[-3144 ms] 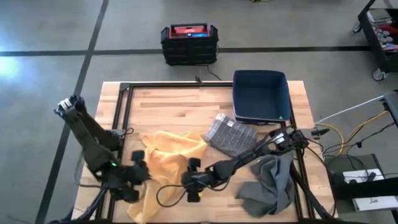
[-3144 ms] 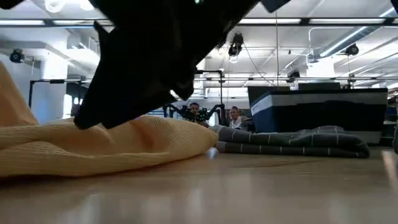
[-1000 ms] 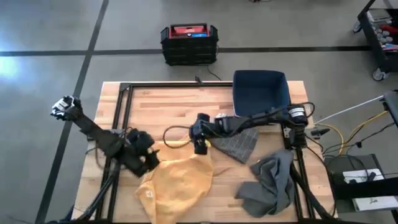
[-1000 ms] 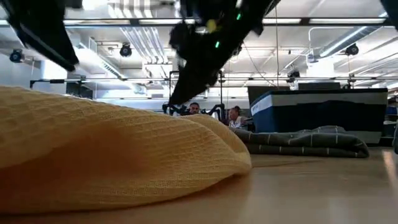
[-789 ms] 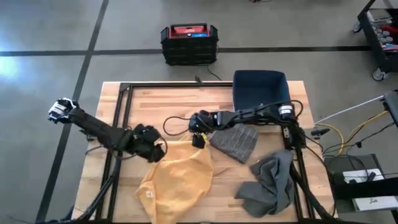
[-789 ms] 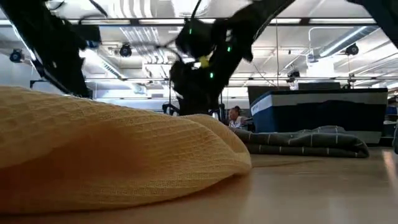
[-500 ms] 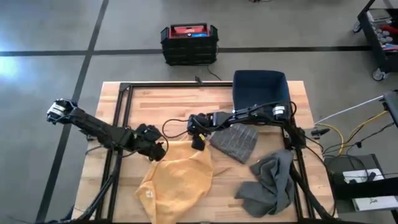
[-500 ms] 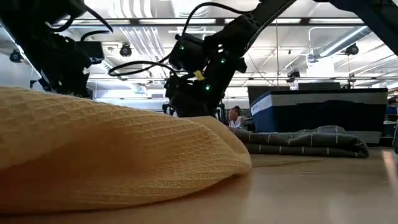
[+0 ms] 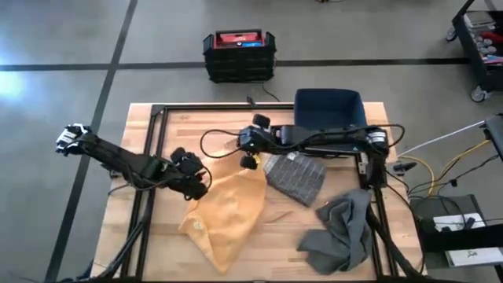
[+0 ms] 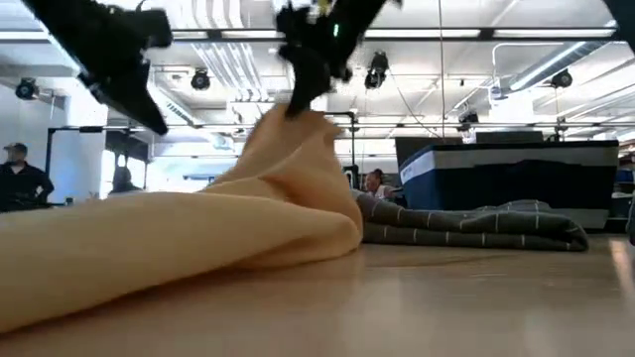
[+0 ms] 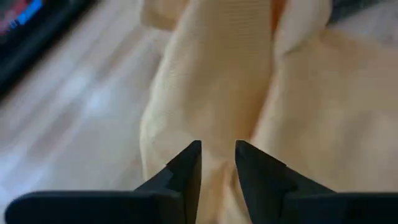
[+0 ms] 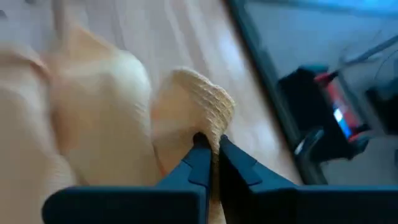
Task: Fold towel
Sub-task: Fold the yellow kitchen towel
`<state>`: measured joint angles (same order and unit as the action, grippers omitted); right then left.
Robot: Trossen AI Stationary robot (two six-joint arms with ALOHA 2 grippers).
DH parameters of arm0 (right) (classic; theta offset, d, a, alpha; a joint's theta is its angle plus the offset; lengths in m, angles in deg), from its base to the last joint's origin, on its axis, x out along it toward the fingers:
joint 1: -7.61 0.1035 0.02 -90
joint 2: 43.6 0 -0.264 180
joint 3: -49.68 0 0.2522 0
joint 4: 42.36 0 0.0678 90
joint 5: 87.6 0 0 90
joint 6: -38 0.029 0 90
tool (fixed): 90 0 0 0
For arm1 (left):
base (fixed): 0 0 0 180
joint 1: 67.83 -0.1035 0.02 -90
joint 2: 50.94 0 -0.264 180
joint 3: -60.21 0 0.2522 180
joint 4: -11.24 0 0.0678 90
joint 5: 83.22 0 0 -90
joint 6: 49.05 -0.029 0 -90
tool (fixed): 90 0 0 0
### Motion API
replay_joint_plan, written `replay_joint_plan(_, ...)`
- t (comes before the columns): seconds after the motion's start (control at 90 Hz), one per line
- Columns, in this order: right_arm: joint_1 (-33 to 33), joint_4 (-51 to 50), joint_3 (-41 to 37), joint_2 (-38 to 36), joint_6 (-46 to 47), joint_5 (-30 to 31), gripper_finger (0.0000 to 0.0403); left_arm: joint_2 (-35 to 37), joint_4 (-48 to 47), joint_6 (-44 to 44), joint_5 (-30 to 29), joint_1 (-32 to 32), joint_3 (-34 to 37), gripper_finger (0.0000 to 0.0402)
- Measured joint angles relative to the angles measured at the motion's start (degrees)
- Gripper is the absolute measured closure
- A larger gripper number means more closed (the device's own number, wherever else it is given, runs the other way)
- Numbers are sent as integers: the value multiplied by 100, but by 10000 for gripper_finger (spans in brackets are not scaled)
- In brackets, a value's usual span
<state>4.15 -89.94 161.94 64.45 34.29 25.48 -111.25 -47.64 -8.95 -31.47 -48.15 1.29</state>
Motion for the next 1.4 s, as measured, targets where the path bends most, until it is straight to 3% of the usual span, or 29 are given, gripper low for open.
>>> replay_joint_plan(0.144,132,-165,82,14,0,73,402,61,-112,-288,-438,-87,-100,307)
replay_joint_plan(0.311,147,-150,144,5,6,218,403,73,76,-823,-410,-704,39,223)
replay_joint_plan(0.5,147,-242,389,3,-63,244,403,-57,1544,-2355,1006,-1427,434,126)
replay_joint_plan(0.6,146,-344,433,0,-65,243,403,-217,2747,-2917,1862,-1538,780,98)
replay_joint_plan(0.656,130,-336,421,2,-66,240,403,-337,3266,-3069,2040,-1534,982,93)
replay_joint_plan(0.811,116,-333,382,2,-72,244,403,-854,3910,-3214,1854,-1598,1466,93)
replay_joint_plan(0.967,95,-343,376,2,-104,242,403,-1349,4011,-2252,3217,-1401,1532,102)
replay_joint_plan(1.044,19,-348,376,2,-109,244,403,-1527,3987,-1687,3607,-1015,1459,128)
replay_joint_plan(1.133,-79,-355,376,2,-149,249,403,-1702,4156,-1233,3595,-439,1329,168)
replay_joint_plan(1.322,-266,-339,372,2,-263,247,403,-2350,5717,-773,3689,703,1302,244)
replay_joint_plan(1.4,-337,-335,372,2,-331,247,403,-2545,5793,-418,3858,935,1282,267)
